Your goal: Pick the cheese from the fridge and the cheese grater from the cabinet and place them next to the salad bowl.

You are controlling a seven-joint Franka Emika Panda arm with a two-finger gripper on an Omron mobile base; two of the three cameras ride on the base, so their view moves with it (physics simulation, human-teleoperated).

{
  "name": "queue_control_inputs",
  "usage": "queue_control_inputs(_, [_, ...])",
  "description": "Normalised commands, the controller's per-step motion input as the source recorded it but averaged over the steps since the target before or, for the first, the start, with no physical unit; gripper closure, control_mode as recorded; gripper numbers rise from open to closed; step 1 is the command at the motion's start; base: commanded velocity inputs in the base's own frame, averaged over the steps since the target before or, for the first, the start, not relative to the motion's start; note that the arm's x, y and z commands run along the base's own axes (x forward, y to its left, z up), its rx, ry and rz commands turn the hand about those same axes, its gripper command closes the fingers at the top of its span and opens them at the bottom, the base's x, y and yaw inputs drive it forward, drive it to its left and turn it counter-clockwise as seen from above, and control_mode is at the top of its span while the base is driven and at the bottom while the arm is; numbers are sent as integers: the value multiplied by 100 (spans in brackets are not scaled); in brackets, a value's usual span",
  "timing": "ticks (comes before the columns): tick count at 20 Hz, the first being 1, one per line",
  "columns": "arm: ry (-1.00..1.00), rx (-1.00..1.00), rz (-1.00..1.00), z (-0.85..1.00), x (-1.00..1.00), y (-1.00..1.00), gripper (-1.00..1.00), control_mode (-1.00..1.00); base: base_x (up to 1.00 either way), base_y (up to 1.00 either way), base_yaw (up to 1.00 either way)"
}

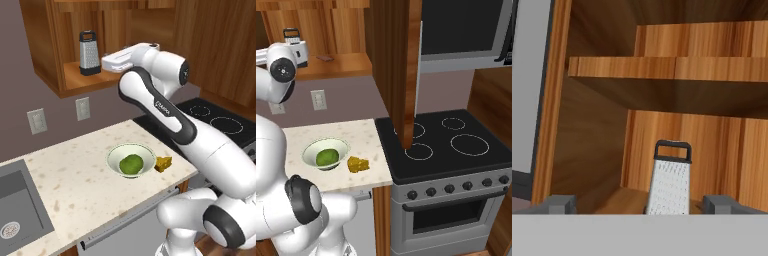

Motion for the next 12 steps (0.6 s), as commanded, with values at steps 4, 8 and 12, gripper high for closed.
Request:
queue_control_inputs(4, [1, 0, 0, -4, 35, 1, -100, -100, 0, 0, 0])
queue_control_inputs(8, [0, 0, 0, -4, 37, 0, -100, -100, 0, 0, 0])
queue_control_inputs(12, [0, 0, 0, -2, 40, 0, -100, -100, 0, 0, 0])
